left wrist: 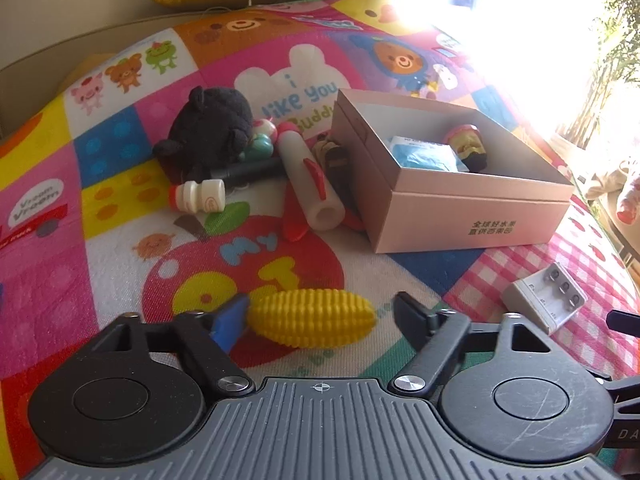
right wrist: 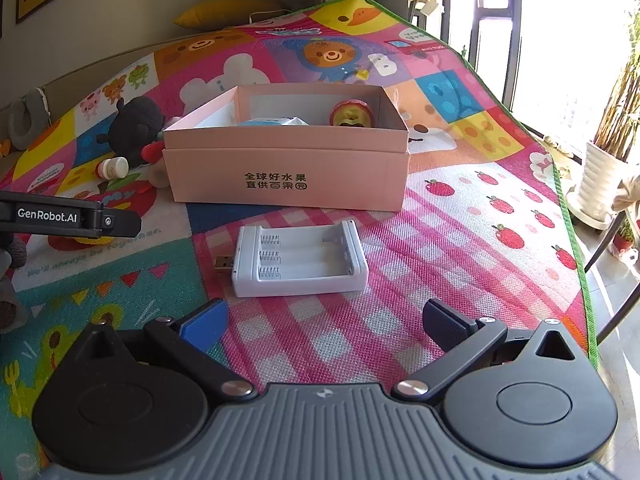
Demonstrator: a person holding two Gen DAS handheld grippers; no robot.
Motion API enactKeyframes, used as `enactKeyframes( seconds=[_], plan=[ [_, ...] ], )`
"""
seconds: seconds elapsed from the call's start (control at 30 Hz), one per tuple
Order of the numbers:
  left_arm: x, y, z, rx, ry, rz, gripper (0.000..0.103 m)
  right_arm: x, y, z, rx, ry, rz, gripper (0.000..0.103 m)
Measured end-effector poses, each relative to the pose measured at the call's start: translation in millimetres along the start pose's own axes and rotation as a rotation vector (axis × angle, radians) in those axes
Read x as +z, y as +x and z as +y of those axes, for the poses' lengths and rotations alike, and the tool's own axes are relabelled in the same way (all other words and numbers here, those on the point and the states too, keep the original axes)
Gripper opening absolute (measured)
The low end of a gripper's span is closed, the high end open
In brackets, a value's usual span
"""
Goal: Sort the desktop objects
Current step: 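Grasp the yellow corn toy again with the left tool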
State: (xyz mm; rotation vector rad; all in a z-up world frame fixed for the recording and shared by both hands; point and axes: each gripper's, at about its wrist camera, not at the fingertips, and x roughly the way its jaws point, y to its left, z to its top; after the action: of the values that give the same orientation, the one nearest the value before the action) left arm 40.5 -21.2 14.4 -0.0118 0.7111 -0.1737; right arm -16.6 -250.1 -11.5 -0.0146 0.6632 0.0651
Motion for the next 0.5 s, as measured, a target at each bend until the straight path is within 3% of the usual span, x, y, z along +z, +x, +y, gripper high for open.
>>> enactKeyframes(
  seconds=[0.13,0.33,0.5],
  plan=[
    [-2.8,-3.6,1.1,-0.009,0.025,-0.008,0.073,-0.1,-0.2,0.4,0.000,-0.001,0.000,0.103],
    [-22.2,-26.2,-1.6,-0.098,0.091,0.003,0.073,4.9,1.9,3.3,0.007,-0.034,0.022,0.103],
    [-41.7,-45.3,-8.9,-0.169,0.159,0.013,0.073,21.1,1.9,16.0,0.024,-0.129,-0.033,0.103]
  ],
)
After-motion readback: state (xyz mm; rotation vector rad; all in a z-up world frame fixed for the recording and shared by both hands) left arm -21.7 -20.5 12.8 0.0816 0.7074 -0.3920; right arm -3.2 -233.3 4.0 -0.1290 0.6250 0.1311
